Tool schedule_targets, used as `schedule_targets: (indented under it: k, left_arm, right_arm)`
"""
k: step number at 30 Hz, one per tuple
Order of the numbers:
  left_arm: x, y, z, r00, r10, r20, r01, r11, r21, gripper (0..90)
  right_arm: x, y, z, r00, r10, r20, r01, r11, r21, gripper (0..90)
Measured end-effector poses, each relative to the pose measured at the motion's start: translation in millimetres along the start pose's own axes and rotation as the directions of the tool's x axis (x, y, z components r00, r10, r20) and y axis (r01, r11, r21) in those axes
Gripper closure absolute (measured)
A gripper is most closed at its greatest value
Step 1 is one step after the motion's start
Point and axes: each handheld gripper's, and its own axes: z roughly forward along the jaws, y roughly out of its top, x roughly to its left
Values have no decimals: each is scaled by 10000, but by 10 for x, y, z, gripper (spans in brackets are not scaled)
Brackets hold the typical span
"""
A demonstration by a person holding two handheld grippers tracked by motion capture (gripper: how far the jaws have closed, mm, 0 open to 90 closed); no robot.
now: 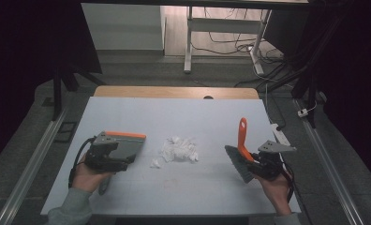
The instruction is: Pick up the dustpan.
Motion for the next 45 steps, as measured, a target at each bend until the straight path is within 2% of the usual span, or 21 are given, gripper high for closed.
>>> schedule_targets:
  k: [4,8,16,20,21,22,23,25,28,33,34,35,36,40,45]
  left_arm:
    - [55,-28,-18,9996,-45,-262,51,9997,235,189]
    - [144,-77,-82,9980,-362,-521,377,9989,287,192]
    - [228,-119,-130,9930,-658,-982,719,9956,605,194]
    - [252,-179,-100,9902,-874,-1094,980,9906,953,194]
    - [257,-215,-75,9888,-902,-1193,1047,9871,1214,194]
    - [257,-215,-75,9888,-902,-1193,1047,9871,1214,194]
    - [260,-251,-59,9874,-930,-1278,1110,9836,1421,194]
    - [260,-269,-52,9872,-928,-1299,1120,9824,1492,194]
    - [249,-334,-27,9865,-912,-1357,1153,9764,1826,193]
    - [266,-413,15,9845,-1032,-1416,1308,9707,2017,186]
    - [274,-458,40,9822,-1107,-1520,1416,9673,2104,185]
    - [274,-458,40,9822,-1107,-1520,1416,9673,2104,184]
    - [269,-504,67,9819,-1135,-1518,1456,9643,2213,184]
    - [257,-559,102,9830,-1144,-1437,1463,9607,2361,181]
    - [257,-607,159,9798,-1263,-1548,1616,9565,2427,180]
  right_arm:
    - [0,1,-4,10000,-8,40,8,10000,17,704]
    - [-1,4,-20,9999,18,112,-18,10000,-2,704]
    - [2,2,-10,10000,3,81,-3,10000,24,704]
    - [-1,-14,4,9999,49,89,-50,9999,111,704]
    - [2,-15,6,9999,43,94,-44,9999,134,704]
    - [5,-14,9,9999,39,102,-40,9999,142,705]
    - [8,-13,12,9999,26,98,-28,9999,145,704]
    - [13,-12,18,10000,-3,95,1,9999,162,704]
    - [18,-17,27,10000,4,89,-6,9998,207,704]
    - [17,-27,36,10000,-1,93,-1,9997,250,704]
    - [17,-27,36,10000,1,95,-3,9997,253,704]
    - [18,-28,37,10000,5,95,-7,9997,260,704]
    - [18,-28,38,10000,5,94,-8,9997,262,704]
    - [20,-29,47,10000,3,81,-6,9996,293,704]
    - [29,-33,58,9999,-36,95,33,9994,336,704]
